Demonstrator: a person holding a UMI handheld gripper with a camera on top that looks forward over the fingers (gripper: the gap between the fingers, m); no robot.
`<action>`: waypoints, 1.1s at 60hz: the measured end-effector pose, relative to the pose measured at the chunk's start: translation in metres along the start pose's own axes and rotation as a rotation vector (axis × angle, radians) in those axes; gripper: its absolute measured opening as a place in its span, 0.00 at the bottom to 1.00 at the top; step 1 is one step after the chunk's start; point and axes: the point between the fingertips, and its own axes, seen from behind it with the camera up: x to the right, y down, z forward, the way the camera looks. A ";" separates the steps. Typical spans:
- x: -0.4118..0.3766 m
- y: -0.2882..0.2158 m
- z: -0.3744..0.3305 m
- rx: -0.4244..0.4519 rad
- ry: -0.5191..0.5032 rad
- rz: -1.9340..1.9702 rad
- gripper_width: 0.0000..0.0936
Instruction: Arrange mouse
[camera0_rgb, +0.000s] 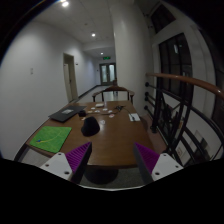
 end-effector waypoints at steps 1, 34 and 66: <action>-0.002 0.000 0.001 -0.003 -0.005 -0.003 0.91; -0.122 -0.017 0.258 -0.112 -0.059 -0.041 0.89; -0.107 -0.060 0.255 -0.003 0.066 -0.011 0.22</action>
